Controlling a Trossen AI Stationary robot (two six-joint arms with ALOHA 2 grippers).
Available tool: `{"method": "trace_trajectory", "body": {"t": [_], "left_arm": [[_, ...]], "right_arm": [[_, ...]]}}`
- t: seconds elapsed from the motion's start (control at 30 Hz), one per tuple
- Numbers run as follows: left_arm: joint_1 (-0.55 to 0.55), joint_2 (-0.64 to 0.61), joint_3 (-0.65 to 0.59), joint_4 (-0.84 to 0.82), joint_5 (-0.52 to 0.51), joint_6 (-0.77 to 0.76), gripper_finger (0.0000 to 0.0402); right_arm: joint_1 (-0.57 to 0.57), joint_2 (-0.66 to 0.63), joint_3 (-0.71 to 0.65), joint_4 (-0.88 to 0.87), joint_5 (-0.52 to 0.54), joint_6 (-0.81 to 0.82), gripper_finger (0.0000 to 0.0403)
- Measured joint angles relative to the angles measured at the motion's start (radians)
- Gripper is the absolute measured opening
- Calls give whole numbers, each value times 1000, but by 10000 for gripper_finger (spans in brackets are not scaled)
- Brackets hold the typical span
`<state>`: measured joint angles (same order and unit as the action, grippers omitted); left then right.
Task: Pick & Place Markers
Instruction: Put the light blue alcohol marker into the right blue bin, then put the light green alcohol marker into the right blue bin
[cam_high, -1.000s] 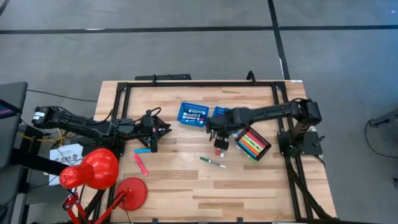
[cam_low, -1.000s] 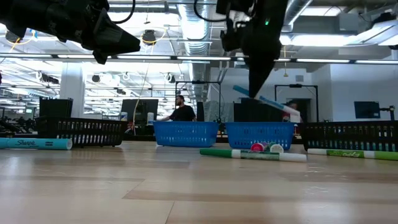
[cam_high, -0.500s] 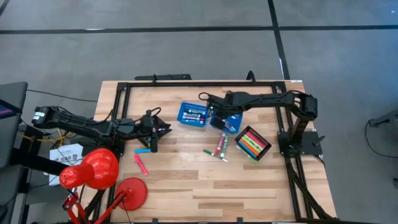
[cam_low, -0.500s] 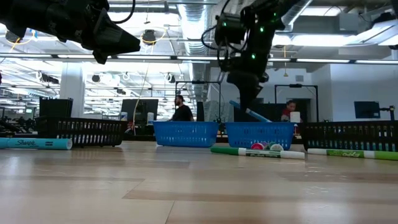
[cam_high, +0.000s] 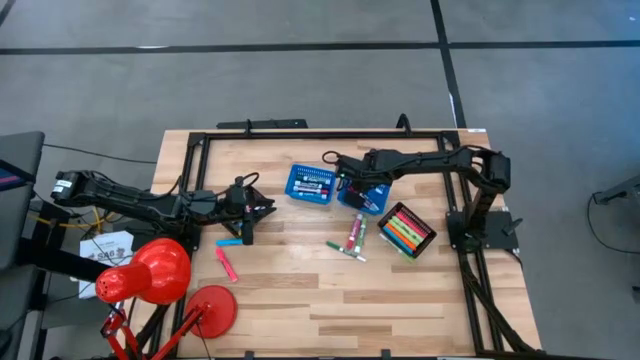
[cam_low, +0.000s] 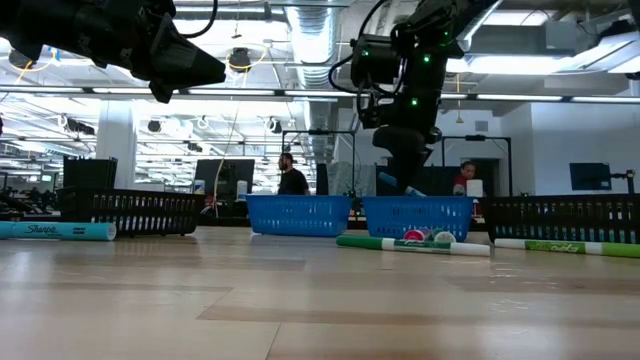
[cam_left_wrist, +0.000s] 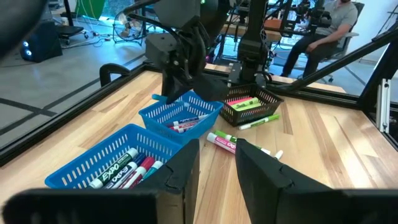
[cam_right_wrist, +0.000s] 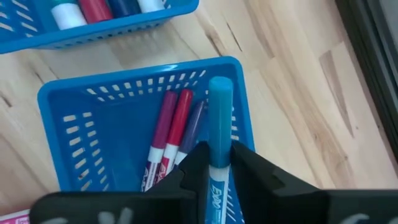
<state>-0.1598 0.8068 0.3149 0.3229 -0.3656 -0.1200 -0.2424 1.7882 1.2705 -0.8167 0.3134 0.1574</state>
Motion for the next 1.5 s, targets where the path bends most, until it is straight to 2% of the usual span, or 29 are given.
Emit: {"method": "trace_trajectory", "body": {"t": [0.43, 0.63, 0.9, 1.03, 1.17, 1.37, 1.5], "left_arm": [[0, 0, 0, 0, 0, 0, 100], [0, 0, 0, 0, 0, 0, 100], [0, 0, 0, 0, 0, 0, 100], [0, 0, 0, 0, 0, 0, 100], [0, 0, 0, 0, 0, 0, 100], [0, 0, 0, 0, 0, -25, 100], [0, 0, 0, 0, 0, -27, 100]], "right_arm": [[97, 0, 17, -38, 2, -52, 128], [189, -2, 107, -231, -15, 176, 146], [400, -3, 107, -453, -166, 471, 144], [526, -2, 77, -453, -238, 559, 139], [622, -1, 23, -423, -247, 663, 139], [665, -1, -74, -417, -275, 828, 136], [659, -1, -141, -275, -300, 832, 132]]}}
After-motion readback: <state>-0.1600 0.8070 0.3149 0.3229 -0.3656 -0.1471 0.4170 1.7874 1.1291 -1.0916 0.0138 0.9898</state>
